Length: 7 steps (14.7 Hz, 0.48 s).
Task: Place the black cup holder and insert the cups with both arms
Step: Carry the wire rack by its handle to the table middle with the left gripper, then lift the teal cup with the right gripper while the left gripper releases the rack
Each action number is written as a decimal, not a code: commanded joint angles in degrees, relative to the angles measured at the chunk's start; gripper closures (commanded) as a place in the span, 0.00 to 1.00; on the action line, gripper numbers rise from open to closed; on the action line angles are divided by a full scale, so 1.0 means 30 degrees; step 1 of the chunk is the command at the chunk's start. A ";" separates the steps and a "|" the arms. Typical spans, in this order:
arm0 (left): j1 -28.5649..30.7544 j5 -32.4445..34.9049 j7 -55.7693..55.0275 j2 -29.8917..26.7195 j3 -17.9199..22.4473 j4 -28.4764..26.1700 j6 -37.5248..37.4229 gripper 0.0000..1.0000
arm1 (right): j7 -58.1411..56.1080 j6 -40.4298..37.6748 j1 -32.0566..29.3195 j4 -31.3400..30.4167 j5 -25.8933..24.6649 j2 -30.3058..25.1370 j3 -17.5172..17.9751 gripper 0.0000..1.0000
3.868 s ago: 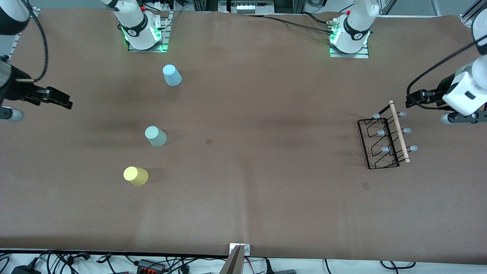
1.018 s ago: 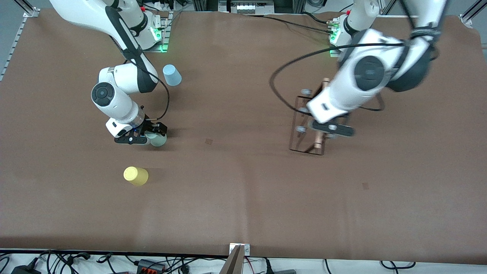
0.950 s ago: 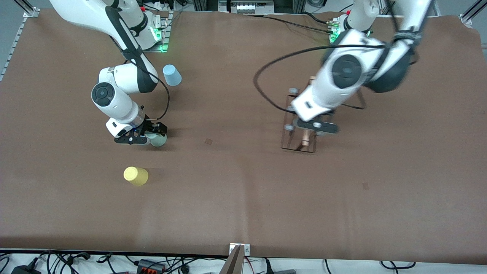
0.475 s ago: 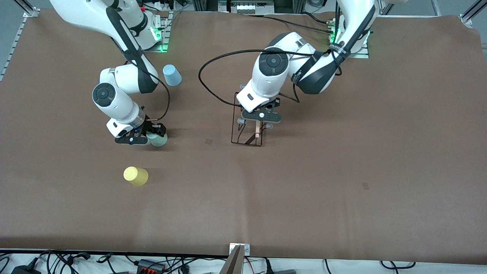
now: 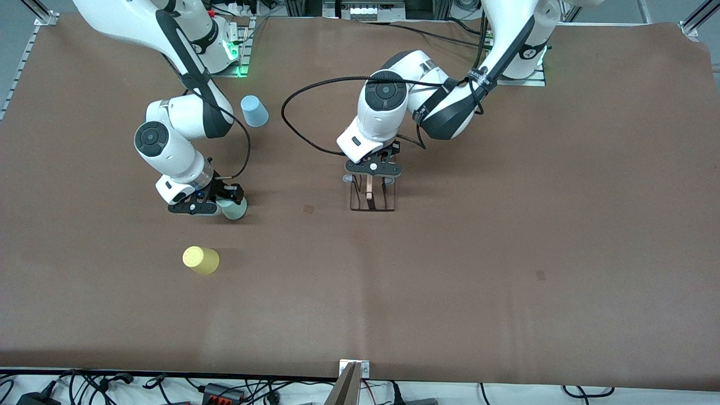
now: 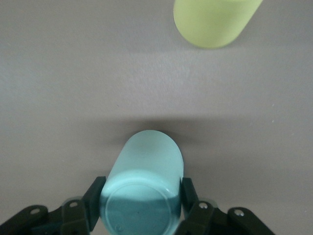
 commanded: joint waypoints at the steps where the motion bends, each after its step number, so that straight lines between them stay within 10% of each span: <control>1: -0.0180 0.0047 -0.0240 0.0112 0.0115 0.0665 -0.0213 0.98 | -0.0453 -0.1356 0.0042 -0.0125 -0.0434 -0.1698 -0.0097 0.76; 7: -0.0180 0.0018 -0.0240 0.0463 0.0116 0.0606 0.0402 0.97 | -0.0423 -0.2946 -0.0017 -0.0124 -0.1668 -0.2757 -0.0067 0.76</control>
